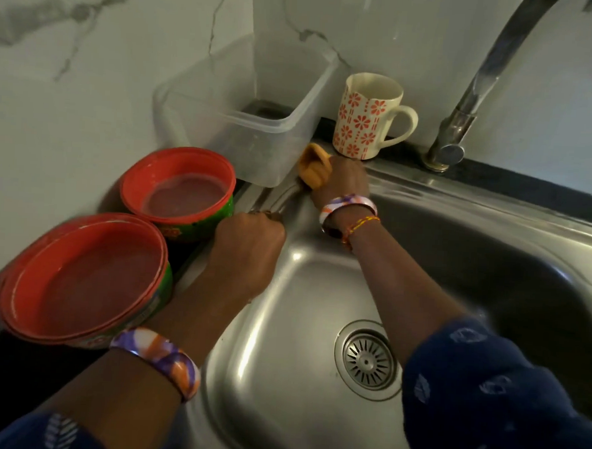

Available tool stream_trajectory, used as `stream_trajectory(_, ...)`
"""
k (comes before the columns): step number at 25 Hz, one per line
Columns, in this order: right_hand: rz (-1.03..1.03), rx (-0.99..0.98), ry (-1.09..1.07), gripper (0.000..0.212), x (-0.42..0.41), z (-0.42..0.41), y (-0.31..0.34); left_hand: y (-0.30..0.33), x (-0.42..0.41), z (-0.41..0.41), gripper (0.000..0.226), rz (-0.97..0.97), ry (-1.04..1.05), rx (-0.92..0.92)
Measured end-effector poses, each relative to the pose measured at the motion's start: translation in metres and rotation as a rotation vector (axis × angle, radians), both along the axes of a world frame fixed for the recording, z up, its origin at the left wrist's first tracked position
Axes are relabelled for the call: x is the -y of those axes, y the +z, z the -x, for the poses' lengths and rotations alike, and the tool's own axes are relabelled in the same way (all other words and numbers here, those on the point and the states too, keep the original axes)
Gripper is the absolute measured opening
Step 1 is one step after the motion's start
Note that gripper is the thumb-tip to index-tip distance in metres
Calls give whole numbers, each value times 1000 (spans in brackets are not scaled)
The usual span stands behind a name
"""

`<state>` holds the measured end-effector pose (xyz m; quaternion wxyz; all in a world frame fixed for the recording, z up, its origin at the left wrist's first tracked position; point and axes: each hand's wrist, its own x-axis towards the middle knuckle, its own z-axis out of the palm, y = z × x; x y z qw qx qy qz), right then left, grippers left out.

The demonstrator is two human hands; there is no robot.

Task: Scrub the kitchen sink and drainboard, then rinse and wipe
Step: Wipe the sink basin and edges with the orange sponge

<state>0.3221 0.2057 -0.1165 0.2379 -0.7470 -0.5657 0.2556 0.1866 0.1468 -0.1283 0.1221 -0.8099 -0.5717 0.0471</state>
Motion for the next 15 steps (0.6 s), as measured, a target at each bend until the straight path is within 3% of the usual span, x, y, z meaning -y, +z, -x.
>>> stream_trajectory(2, 156, 247, 235, 38, -7, 7, -5, -2, -1, -1, 26, 3, 1, -16)
stream_trajectory(4, -66, 535, 289, 34, -11, 14, -3, -2, -1, -1, 25, 16, 9, -22)
stream_trajectory(6, -262, 502, 305, 35, -20, 1, -10, -3, -1, 0, 25, 14, 17, -8)
stream_trajectory(10, -340, 217, 622, 47, 2, -30, -20, -2, -1, -3, 26, 19, 44, -12)
stream_trajectory(13, -477, 184, 393, 46, 6, -38, -26, -1, -2, -3, 26, 18, 53, -20)
stream_trajectory(15, -417, 362, 256, 42, -7, -28, -27, -2, -2, -3, 28, 22, 41, -18)
